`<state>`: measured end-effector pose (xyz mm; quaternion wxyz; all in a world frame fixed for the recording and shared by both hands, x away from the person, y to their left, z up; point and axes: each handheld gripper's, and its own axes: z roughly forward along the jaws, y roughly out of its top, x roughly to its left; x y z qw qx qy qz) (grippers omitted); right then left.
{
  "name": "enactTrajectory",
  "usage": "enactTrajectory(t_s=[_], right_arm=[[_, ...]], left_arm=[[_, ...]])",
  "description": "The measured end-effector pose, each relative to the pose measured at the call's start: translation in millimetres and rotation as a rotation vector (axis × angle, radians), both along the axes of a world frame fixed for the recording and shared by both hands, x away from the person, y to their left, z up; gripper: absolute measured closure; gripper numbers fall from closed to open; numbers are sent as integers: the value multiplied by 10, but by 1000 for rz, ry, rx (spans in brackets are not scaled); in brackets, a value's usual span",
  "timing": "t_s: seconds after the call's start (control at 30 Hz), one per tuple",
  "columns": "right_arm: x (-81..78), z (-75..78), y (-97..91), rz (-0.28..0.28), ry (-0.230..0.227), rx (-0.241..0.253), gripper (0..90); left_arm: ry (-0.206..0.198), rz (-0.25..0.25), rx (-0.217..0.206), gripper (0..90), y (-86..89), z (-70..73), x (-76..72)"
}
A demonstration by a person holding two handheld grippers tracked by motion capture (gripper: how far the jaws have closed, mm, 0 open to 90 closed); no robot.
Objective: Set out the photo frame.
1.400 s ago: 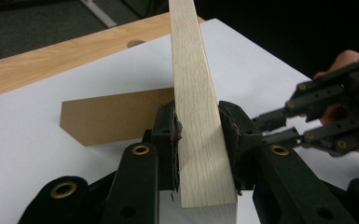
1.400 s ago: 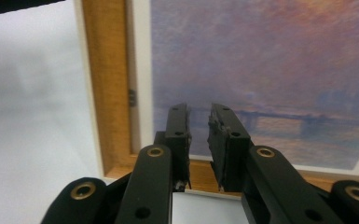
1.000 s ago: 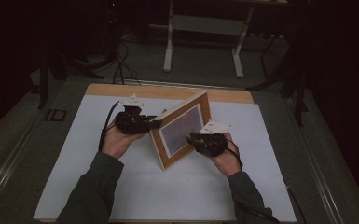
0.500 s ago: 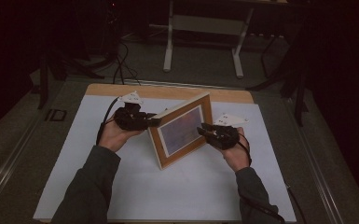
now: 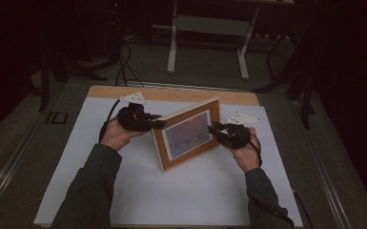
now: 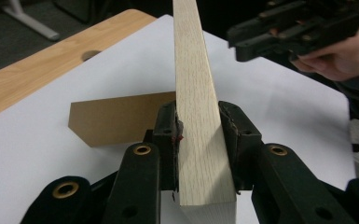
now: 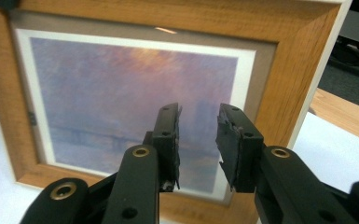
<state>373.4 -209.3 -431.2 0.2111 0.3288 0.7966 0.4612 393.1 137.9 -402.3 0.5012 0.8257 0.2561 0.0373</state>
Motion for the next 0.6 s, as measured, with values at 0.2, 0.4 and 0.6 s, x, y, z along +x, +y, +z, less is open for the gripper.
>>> enactTrajectory(t_s=[0.2,0.4,0.6], right_arm=[[23,19,-85,-32,-3,11,677],[62,27,-169,-53,7,8,657],[136,19,-228,-75,18,17,649]], left_arm=[[0,-34,-12,717,-28,4,11],[5,21,-16,645,-12,9,-28],[19,109,-63,534,89,-24,-112]])
